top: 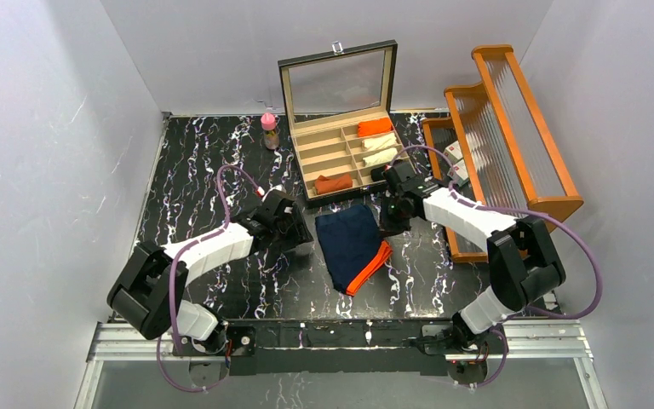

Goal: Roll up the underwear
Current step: Fold the underwear at the center of the board.

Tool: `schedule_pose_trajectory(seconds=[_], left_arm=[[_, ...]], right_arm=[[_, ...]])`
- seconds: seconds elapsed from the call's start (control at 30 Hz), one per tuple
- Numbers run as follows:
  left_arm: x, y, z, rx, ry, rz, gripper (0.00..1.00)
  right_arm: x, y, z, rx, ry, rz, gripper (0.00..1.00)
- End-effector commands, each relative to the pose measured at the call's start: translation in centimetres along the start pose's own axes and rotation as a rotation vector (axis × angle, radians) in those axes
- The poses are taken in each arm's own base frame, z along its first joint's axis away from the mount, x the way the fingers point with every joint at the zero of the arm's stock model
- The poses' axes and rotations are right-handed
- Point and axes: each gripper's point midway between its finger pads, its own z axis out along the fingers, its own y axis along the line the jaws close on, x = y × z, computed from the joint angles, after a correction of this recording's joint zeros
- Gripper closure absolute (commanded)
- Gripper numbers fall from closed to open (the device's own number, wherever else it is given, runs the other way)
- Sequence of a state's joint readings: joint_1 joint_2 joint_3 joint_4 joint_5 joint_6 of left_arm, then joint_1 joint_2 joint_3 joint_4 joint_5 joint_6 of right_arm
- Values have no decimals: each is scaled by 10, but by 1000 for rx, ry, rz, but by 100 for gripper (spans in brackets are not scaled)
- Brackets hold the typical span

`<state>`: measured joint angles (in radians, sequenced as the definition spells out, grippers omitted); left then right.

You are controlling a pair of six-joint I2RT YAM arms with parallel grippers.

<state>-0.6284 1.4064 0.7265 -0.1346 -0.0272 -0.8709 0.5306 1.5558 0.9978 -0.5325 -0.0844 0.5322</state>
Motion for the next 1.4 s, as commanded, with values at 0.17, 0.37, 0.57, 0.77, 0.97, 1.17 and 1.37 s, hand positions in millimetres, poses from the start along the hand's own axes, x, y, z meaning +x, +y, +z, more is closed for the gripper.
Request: schedule_pose_trajectory(seconds=[0.17,0.37,0.57,0.77,0.97,1.17,1.37], left_arm=[[-14,-2,-3,29,-43,-38,47],[-15,-18,6,106,-17,-31,50],[-12,-38,26,180,45,13,55],[-6,-35,45,146,91,10,60],[4,-32,52,169,112,-15,71],[10,-20,50,141,98,-49,75],[6,-22,45,167,64,-78,75]], right_arm=[[-1,18,-17,249,-133,-110,99],[14,43,-14,253,-135,-174,99],[22,59,-9,251,-133,-204,99],[21,73,-9,247,-150,-234,99],[31,95,3,185,-110,-236,99],[33,119,13,99,-81,-230,99],[38,140,18,5,-72,-220,99]])
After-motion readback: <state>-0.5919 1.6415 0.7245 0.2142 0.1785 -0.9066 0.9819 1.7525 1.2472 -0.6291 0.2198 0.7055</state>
